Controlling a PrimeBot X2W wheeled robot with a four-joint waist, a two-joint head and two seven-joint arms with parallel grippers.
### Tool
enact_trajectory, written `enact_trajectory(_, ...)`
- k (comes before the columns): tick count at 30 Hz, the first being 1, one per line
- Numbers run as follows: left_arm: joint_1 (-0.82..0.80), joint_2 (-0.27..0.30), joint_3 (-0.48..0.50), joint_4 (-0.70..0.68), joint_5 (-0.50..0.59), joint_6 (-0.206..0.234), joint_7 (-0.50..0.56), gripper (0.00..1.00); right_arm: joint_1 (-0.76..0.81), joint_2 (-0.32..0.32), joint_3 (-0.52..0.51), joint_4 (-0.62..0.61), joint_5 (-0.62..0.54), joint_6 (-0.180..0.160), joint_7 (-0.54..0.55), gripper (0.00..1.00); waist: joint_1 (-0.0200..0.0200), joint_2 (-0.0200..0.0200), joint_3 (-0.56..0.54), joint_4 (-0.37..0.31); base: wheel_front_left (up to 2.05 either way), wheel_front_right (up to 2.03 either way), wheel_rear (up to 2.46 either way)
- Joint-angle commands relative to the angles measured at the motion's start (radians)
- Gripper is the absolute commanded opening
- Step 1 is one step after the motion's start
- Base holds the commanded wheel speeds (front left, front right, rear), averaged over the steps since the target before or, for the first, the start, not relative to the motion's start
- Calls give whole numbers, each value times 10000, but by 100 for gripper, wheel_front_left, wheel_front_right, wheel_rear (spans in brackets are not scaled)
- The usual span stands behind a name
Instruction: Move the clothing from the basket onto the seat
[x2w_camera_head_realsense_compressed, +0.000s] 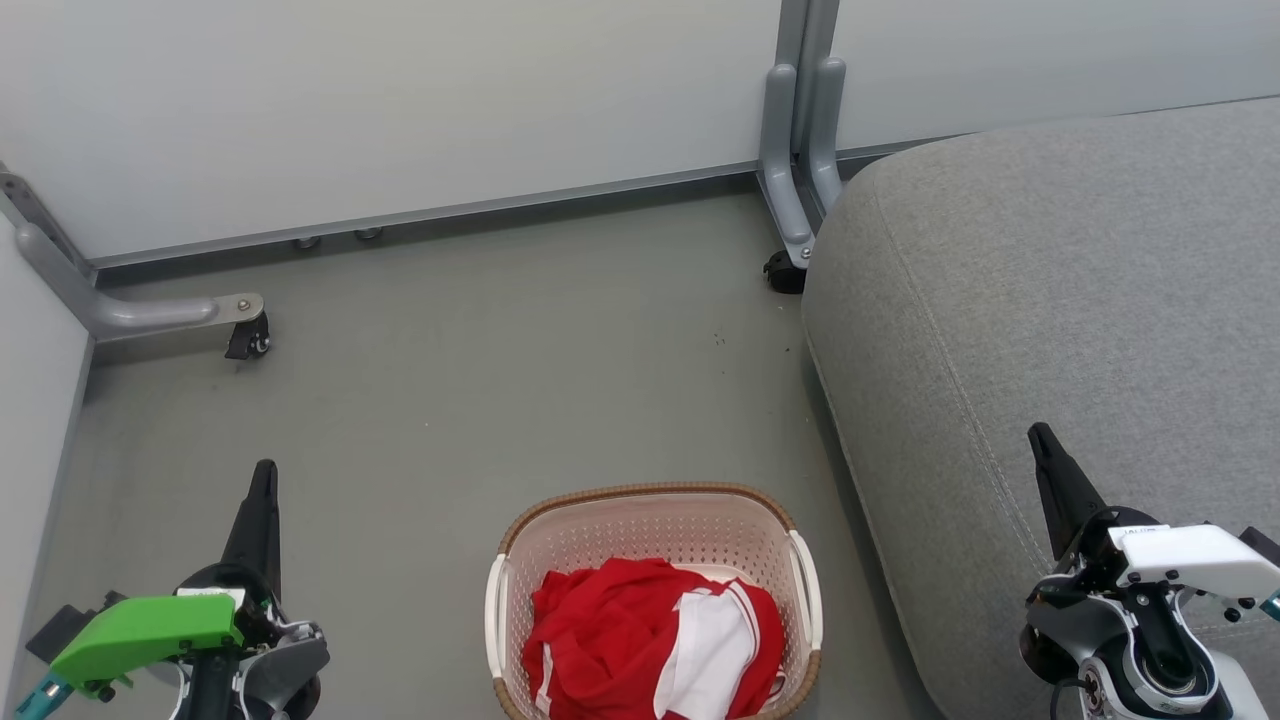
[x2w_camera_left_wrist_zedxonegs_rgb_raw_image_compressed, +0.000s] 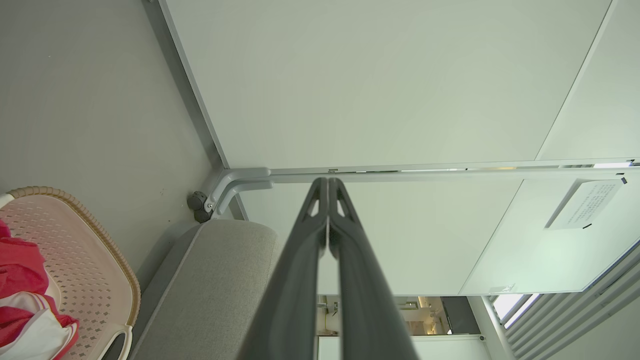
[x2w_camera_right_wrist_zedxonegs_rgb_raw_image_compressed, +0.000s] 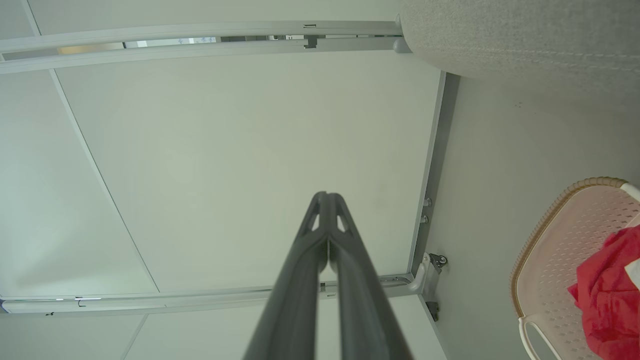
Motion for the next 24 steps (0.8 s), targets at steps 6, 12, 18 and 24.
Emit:
enact_trajectory(6,197,-61,-27,285,0,19,-8,100,222,78,15,251,3,-2,-8,100,0,0,2,0,0,0,0)
enact_trajectory(12,327,-67,-249,163,104,22,-248,100,328,91,295,230,-12,-2,-269,100,0,0,-2,-12,0,0,0)
enact_trajectory(18,412,-19,-413,-71,549,17,-561,100,332,82,371,204,-802,-1,-563,100,0,0,-2,-27,0,0,0)
enact_trajectory(24,482,47,-550,-337,2089,12,-834,100,352,72,376,-53,-2200,-1,-835,100,0,0,12,-52,0,0,0)
